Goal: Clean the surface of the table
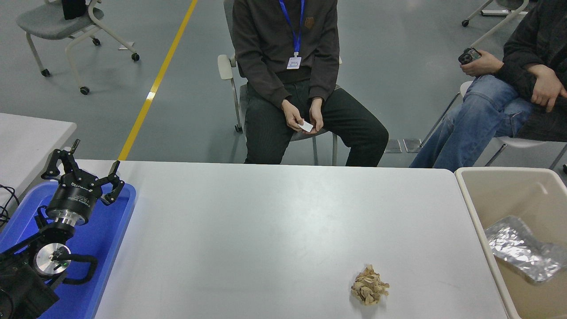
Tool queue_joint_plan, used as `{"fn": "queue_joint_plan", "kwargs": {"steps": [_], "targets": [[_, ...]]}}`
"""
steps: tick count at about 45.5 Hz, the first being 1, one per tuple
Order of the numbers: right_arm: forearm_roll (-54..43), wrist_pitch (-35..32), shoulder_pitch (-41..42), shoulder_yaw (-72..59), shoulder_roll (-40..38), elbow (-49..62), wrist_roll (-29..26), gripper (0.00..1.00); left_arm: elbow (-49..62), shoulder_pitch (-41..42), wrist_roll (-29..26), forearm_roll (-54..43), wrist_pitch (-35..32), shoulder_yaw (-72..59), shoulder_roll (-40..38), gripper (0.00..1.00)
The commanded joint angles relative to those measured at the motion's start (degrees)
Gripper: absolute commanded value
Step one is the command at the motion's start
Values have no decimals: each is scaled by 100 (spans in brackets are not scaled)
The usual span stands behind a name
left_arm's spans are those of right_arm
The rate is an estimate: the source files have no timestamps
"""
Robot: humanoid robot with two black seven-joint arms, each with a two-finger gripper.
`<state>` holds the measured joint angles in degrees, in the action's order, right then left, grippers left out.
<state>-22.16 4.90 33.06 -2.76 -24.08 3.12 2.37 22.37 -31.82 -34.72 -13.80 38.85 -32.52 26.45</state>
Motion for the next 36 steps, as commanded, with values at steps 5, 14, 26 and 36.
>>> {"fn": "queue_joint_plan", "kwargs": {"steps": [5, 14, 26, 36], "targets": [[2, -50, 8, 30, -44, 5, 0, 100, -4, 0, 0, 0, 0, 0, 0, 100], [2, -59, 60, 13, -44, -4, 0, 100, -4, 0, 0, 9, 0, 0, 0, 100], [2, 2, 166, 30, -158, 13, 0, 100, 4, 0, 0, 0, 0, 0, 0, 100], [2, 11, 254, 30, -255, 14, 0, 100, -4, 0, 0, 0, 0, 0, 0, 100]]}}
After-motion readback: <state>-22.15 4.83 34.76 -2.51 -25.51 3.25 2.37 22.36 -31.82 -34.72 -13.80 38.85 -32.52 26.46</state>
